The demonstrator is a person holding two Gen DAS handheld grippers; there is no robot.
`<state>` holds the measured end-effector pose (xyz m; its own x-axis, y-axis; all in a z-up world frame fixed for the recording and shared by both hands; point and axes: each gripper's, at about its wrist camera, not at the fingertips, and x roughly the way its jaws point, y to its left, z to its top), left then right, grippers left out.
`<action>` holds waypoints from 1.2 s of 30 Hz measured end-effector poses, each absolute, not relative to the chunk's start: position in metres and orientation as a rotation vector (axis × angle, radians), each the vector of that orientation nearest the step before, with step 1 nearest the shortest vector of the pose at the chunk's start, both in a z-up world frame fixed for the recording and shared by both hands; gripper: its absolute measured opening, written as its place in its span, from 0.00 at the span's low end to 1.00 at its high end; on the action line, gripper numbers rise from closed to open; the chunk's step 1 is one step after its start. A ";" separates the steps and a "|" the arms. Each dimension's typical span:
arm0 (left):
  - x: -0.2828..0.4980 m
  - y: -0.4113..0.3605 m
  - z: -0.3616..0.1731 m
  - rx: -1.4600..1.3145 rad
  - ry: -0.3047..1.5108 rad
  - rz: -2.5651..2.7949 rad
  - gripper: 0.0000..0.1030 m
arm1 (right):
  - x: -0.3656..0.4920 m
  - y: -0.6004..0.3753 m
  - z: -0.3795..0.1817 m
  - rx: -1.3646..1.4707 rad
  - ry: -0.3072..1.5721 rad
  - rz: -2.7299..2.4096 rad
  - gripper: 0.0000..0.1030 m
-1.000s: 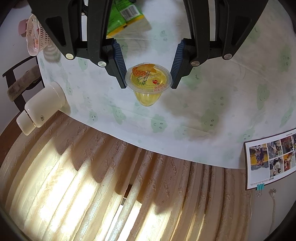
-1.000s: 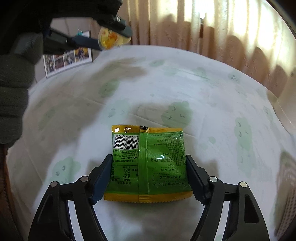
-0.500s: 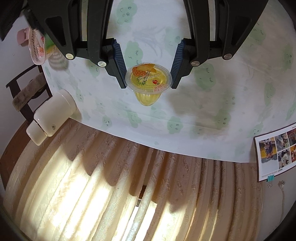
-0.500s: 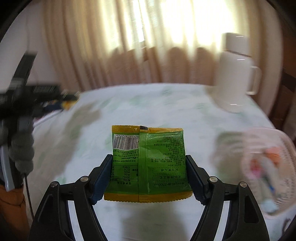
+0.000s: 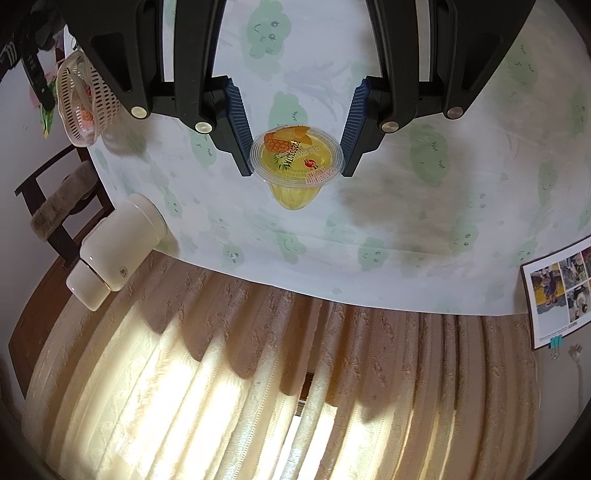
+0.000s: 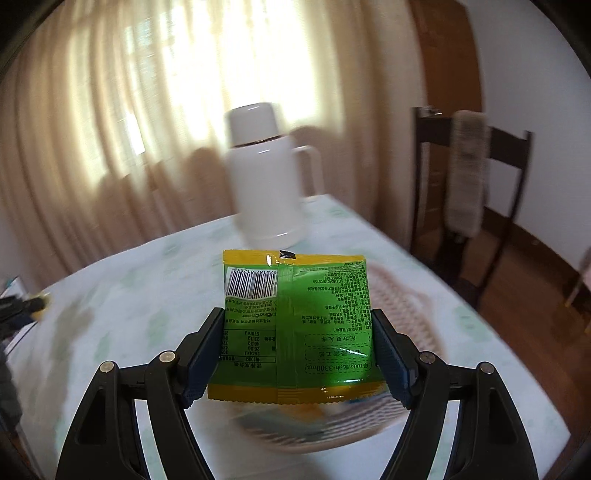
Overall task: Organize snacks
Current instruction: 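Carry the green packet with the right gripper over the basket and release it, then carry the jelly cup with the left gripper into the basket and release it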
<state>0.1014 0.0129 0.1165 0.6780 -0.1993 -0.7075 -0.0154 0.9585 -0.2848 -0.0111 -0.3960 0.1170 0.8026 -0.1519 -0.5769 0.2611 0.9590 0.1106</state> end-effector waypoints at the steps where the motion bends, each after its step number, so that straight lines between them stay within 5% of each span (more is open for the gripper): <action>1: 0.101 0.012 0.116 -0.277 0.822 -0.110 0.41 | -0.008 -0.399 0.115 0.197 0.599 -0.231 0.77; 36: 0.076 -0.033 0.131 -0.204 0.799 -0.260 0.41 | -0.010 -0.435 0.078 0.484 0.643 -0.034 0.84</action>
<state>0.0762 -0.0331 0.1308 0.6682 -0.3052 -0.6785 0.1519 0.9487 -0.2772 -0.0100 -0.4348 0.0779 0.8036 0.1168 -0.5837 0.1782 0.8884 0.4230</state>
